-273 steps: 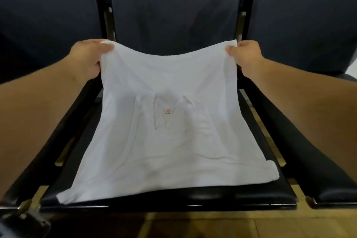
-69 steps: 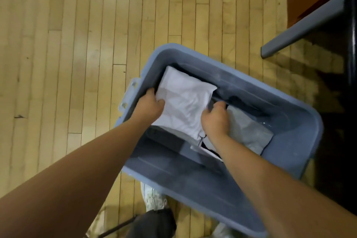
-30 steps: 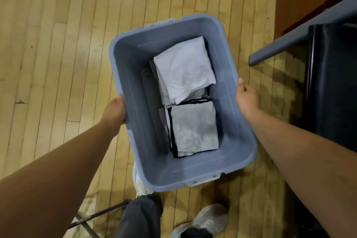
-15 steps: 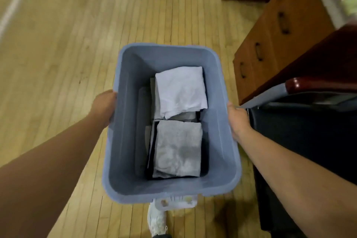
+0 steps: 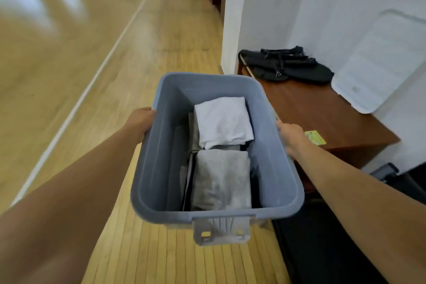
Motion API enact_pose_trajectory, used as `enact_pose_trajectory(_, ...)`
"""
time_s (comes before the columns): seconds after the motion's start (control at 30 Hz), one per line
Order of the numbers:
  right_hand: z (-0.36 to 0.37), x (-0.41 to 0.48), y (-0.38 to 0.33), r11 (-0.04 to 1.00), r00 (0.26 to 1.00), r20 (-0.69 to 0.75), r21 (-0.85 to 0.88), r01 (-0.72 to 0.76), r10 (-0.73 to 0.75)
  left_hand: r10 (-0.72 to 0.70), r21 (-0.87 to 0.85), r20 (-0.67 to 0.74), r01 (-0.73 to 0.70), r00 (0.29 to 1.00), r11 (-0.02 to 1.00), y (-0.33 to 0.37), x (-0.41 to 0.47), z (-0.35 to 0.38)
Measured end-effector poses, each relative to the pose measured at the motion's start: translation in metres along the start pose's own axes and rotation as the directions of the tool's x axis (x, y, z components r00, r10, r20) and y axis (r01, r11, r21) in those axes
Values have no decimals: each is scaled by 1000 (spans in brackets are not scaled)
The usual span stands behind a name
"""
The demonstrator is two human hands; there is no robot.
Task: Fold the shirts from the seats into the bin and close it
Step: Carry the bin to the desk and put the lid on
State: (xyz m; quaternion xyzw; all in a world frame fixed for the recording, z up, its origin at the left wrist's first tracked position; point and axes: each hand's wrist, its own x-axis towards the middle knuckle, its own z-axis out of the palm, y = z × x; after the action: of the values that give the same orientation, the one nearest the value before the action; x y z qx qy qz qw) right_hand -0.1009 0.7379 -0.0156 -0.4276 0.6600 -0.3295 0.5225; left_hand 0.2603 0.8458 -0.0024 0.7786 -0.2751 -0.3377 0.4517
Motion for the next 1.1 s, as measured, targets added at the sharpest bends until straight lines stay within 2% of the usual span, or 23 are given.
enact_pose_trajectory(0.1,-29,-7,-45,999,1000,-10,31,-19,19,36,9,-4,-36,999,999,53,2,5)
enact_pose_trajectory(0.27,-75,23,-84,998,999,-41,56,37,-35,84,13,51,-85,995,996,114,36,48)
enact_pose_trajectory(0.73,-148,235,-87,982,964,-248,182,-46,92,33,161,227,-71,973,984,207,211,280)
enact_pose_trajectory(0.83,-159,264,-92,977,945,-313,211,-34,101,30,202,284,-90,958,975,226,247,327)
enact_pose_trajectory(0.97,-168,301,-98,969,896,-423,245,-28,133,82,233,387,-184,918,955,256,275,384)
enact_pose_trajectory(1.1,-167,339,-99,958,839,-520,286,-8,163,65,245,519,-221,852,944,276,329,444)
